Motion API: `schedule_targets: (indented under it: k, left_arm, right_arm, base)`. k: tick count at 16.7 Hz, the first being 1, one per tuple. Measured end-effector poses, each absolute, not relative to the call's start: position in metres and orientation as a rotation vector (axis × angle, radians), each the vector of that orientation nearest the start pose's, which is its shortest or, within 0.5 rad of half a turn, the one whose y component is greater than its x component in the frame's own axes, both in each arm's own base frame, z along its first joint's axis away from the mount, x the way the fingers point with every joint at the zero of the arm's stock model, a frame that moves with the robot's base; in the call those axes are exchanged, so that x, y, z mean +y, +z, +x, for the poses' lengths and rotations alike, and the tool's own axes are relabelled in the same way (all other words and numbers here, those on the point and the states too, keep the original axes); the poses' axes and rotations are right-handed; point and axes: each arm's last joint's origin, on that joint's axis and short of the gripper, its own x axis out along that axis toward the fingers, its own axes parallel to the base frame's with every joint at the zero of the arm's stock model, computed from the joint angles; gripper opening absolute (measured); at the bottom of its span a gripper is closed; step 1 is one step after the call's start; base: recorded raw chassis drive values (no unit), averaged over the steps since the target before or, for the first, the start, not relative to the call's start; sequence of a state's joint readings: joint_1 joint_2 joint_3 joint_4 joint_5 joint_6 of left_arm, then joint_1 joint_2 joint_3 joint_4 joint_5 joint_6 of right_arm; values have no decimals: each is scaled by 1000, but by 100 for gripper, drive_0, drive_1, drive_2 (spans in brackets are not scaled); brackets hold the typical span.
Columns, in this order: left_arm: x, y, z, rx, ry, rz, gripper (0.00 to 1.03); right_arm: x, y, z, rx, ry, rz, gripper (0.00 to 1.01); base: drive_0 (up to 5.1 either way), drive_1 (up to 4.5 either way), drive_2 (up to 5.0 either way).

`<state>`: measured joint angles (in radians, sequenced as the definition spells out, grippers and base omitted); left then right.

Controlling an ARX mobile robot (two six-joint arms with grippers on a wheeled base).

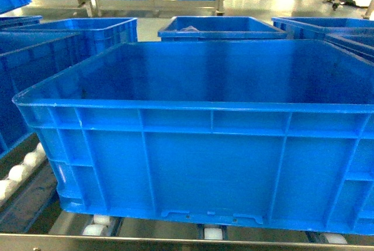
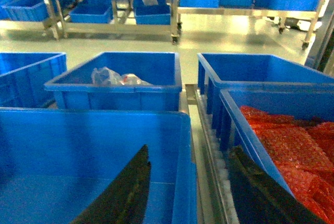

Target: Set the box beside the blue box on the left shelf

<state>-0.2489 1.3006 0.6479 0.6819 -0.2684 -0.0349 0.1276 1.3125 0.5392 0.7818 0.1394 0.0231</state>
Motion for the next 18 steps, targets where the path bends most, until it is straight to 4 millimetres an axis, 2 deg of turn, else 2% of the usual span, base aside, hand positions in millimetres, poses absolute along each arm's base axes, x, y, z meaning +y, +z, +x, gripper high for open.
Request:
schedule_targets:
  k: [4,5,8,10,15,18]
  left_arm:
    - [-38,221,228,11,-6,-15,9]
    - [-31,213,217,12,4,-14,2]
    - [-21,202,196,4,3,-16,2]
    - [-15,192,180,13,3,-15,2]
    - [1,181,157,13,15,-15,2]
    - [0,178,149,10,4,-15,2]
  right_arm:
    - [18,204,224,15,-3,8,3]
    - [15,198,213,19,-6,4,2]
    - [9,192,193,2,6,6,2]
    - [-2,184,178,13,-18,6,2]
    - [0,176,156,12,0,6,2]
    - [0,174,148,13,0,6,2]
  base:
    - [0,0,0]
    - [0,0,0]
    - [0,0,0]
    - [0,0,0]
    - [0,0,0]
    - [0,0,0]
